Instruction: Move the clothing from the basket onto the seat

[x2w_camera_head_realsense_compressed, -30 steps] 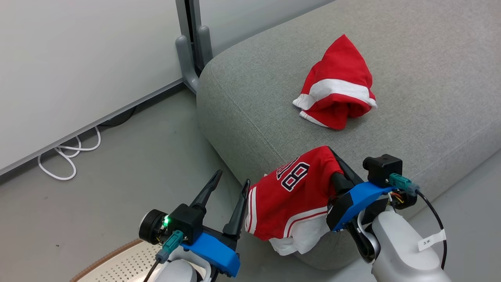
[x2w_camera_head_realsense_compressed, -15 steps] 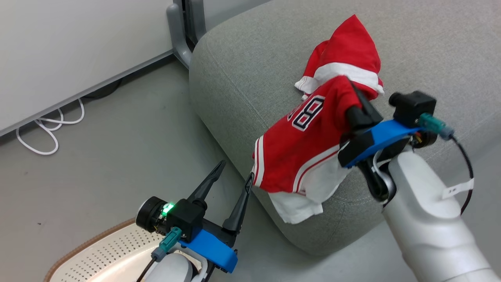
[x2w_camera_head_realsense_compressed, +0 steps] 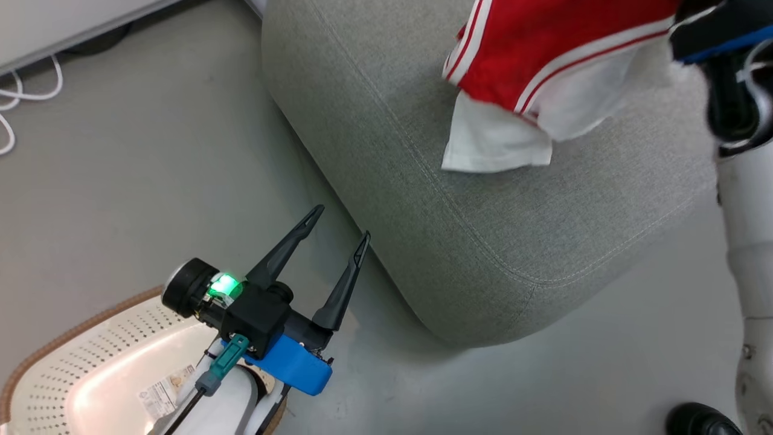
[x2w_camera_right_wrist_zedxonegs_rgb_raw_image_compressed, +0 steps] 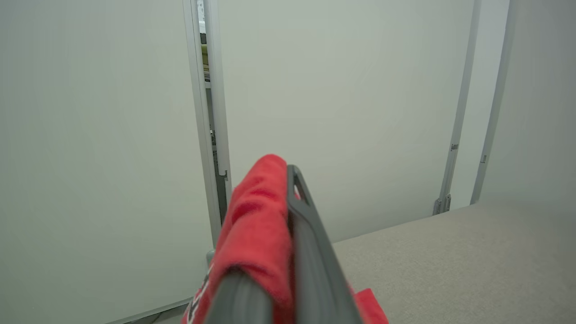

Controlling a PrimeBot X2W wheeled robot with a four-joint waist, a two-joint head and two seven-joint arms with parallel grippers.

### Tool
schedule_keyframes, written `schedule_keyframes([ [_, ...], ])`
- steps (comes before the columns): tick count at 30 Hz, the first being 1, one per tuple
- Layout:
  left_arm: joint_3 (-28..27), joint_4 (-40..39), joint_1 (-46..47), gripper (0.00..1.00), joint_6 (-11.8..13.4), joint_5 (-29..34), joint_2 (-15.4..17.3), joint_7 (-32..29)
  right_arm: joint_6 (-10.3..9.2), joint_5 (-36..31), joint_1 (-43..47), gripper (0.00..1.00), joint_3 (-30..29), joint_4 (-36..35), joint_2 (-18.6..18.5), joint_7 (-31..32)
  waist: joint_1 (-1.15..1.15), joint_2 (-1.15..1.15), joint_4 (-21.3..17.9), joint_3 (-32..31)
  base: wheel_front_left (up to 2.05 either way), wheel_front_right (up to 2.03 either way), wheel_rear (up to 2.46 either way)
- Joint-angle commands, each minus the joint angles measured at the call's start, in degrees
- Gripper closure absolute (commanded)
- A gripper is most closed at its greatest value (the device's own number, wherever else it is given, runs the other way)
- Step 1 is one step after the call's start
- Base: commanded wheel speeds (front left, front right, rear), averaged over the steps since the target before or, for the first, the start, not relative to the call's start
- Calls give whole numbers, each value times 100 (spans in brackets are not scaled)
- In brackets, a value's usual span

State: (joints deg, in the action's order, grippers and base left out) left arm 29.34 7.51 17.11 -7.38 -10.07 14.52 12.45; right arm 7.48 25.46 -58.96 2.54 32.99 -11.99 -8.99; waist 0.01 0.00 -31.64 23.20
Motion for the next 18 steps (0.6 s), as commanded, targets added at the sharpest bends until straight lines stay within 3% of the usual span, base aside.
schedule_keyframes([
  [1, -18, -59, 121, 0, -8, 18, 54, -24, 3, 29, -116, 100, -46, -39, -21, 37, -1, 0, -41, 325, 0, 0, 0],
  [9, 17, -894, 281, 0, 6, 182, 404, -392, 3, -206, -588, 100, -1204, -240, -503, 185, -1, 0, 92, 1077, 0, 0, 0],
  [18, 22, -1544, 331, 0, 32, 266, 685, -668, 3, -597, -244, 100, -1882, 511, -226, -94, -1, 0, 328, 1588, 0, 0, 0],
])
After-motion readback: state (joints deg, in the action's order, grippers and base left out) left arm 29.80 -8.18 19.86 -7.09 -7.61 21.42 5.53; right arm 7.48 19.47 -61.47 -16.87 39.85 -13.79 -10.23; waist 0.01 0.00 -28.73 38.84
